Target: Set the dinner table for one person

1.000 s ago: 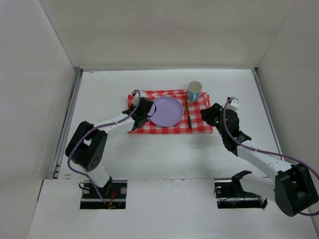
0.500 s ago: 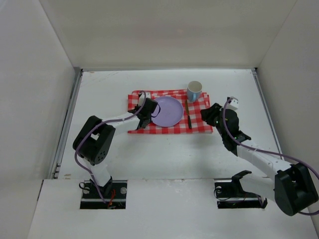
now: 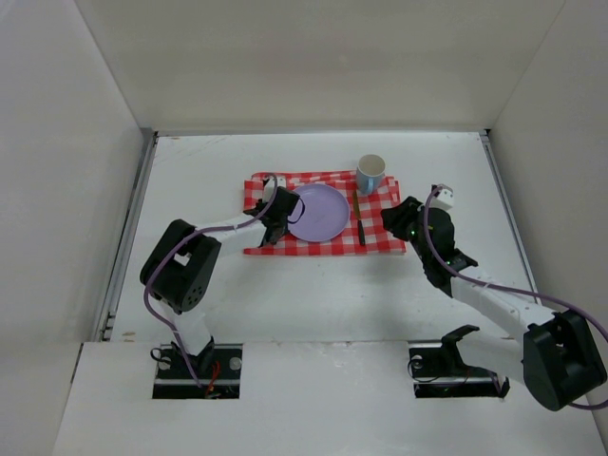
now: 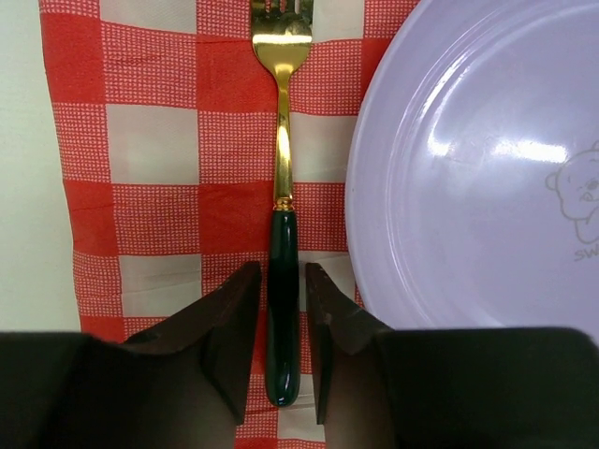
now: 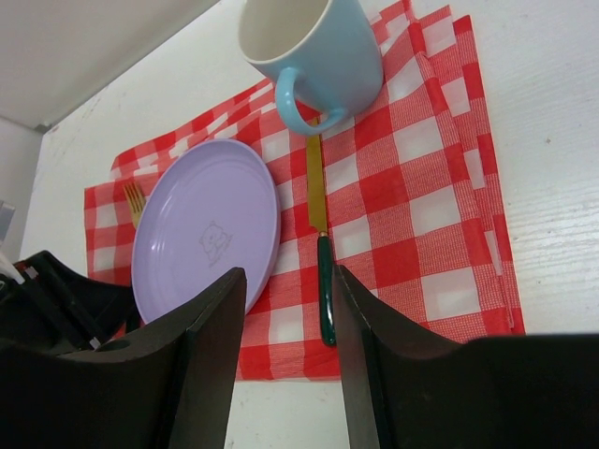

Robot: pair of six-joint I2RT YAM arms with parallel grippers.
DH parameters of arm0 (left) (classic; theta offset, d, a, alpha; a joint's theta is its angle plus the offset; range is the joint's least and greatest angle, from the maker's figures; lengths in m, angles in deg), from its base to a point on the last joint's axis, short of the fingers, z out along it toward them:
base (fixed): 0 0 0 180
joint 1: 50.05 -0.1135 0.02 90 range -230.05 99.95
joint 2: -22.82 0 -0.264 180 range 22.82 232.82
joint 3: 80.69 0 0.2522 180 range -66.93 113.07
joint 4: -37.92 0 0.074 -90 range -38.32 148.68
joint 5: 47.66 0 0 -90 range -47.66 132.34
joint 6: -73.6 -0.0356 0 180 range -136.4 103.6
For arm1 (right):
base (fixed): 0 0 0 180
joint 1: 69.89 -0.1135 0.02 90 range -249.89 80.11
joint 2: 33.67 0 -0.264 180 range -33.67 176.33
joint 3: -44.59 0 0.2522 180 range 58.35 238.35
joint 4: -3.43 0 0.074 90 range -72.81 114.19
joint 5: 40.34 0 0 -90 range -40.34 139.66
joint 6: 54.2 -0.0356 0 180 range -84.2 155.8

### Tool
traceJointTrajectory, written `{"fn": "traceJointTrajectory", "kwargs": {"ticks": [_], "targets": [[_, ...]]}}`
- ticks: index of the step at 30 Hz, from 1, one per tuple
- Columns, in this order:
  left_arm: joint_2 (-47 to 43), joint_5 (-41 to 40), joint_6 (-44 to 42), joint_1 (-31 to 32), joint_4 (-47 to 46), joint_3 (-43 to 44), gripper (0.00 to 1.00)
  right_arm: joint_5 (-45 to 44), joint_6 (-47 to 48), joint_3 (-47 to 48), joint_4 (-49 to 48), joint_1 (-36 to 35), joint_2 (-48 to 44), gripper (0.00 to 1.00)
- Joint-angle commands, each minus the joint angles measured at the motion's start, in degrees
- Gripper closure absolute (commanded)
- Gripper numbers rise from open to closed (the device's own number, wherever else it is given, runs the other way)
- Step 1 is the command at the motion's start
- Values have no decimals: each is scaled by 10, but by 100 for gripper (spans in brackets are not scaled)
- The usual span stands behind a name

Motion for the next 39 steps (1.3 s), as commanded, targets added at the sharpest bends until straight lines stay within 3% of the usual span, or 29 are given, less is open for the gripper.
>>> {"fn": "traceJointTrajectory", "kwargs": {"ticks": [1,5,10,11,16,21,23,25,27,30,34,39], "targets": [[-15,-3,-1,0,-1,10,73,-4,8,22,-23,-5,-6,52],[-59,-5,8,1,-6,-8,64,-7,9,24,-22,-5,-2,52],[-148,-9,30,7,-10,-44,61,-12,10,22,-23,-5,-4,53],[-166,-11,37,7,-12,-53,61,-15,10,19,-25,-5,-9,55],[-299,-30,98,-8,-13,-143,60,-40,2,5,-23,-2,-37,84],[-404,-31,162,-56,68,-216,57,-89,-5,-10,-19,4,-62,88],[-458,-26,193,-85,93,-255,55,-109,-10,-18,-23,9,-66,82],[-510,-26,216,-111,111,-285,53,-132,-25,-29,-26,19,-68,70],[-566,-26,236,-140,124,-318,51,-155,-44,-42,-22,37,-78,50],[-613,-21,244,-170,139,-342,49,-185,-70,-64,-24,59,-93,31],[-633,-7,278,-184,148,-369,48,-197,-83,-76,-22,73,-106,28],[-592,4,276,-182,141,-367,48,-217,-87,-81,-26,71,-106,28]]}}
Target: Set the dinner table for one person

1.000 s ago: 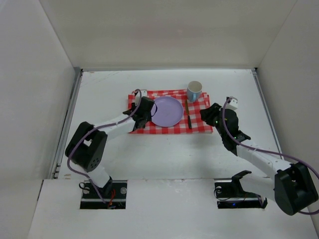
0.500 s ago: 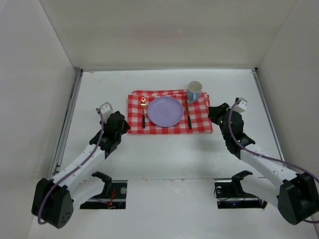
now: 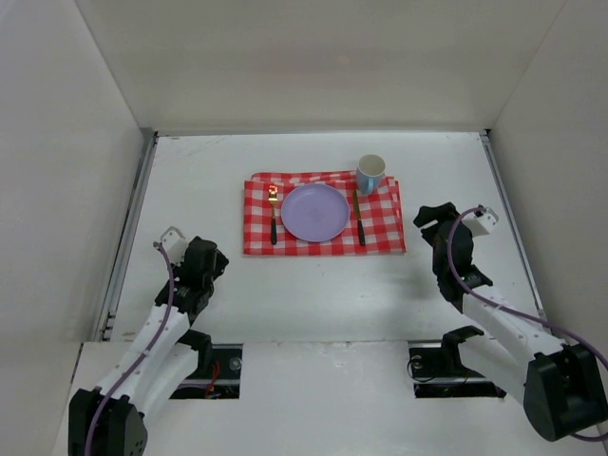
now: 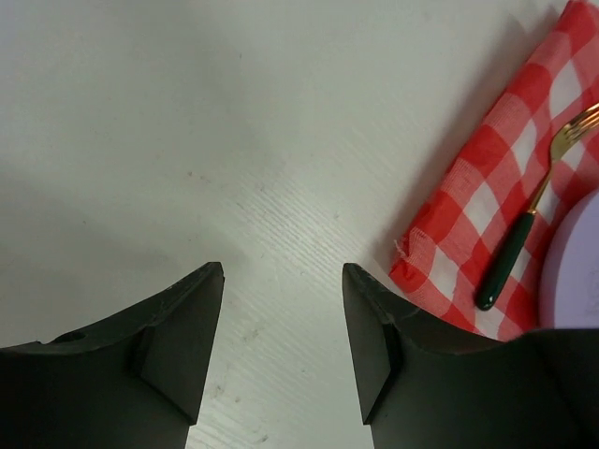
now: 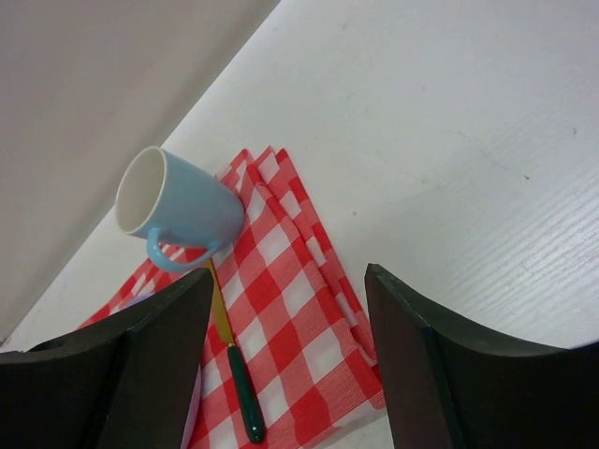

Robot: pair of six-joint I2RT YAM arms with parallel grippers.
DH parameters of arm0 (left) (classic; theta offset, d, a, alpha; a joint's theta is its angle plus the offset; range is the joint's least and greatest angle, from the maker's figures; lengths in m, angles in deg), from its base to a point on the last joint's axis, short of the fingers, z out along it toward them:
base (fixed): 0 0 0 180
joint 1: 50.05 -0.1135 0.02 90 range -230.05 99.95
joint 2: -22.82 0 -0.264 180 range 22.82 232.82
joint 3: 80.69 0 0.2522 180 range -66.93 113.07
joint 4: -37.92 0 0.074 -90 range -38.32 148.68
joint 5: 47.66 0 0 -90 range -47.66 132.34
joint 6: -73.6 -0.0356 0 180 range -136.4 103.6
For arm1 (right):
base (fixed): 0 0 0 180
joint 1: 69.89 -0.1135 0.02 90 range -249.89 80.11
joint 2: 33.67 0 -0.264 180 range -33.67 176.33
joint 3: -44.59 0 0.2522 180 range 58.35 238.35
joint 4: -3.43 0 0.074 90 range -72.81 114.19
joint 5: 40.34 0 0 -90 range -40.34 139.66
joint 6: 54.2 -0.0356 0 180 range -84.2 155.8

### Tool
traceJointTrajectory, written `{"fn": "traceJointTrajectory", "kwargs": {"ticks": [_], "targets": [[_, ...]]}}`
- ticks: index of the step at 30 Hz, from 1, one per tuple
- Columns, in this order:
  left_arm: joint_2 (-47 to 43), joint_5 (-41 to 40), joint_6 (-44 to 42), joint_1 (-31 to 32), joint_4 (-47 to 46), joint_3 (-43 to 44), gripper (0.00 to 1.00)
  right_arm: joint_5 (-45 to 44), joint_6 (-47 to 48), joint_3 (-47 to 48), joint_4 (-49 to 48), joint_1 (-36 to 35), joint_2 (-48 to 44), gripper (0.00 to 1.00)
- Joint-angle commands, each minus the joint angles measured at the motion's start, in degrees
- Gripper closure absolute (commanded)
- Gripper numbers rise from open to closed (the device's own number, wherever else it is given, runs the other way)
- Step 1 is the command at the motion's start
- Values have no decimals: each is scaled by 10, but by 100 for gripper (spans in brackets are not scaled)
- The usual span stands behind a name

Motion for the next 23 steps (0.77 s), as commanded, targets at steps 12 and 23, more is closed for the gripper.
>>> {"fn": "traceJointTrajectory", "kwargs": {"ticks": [12,23], "targets": [[-2,18,10,-25,2,-17,49,-34,-5,5,-27,-8,6,48],[44,21,-6,-24,-20,-3,49,5,4,17,-30,-17,10,80]]}}
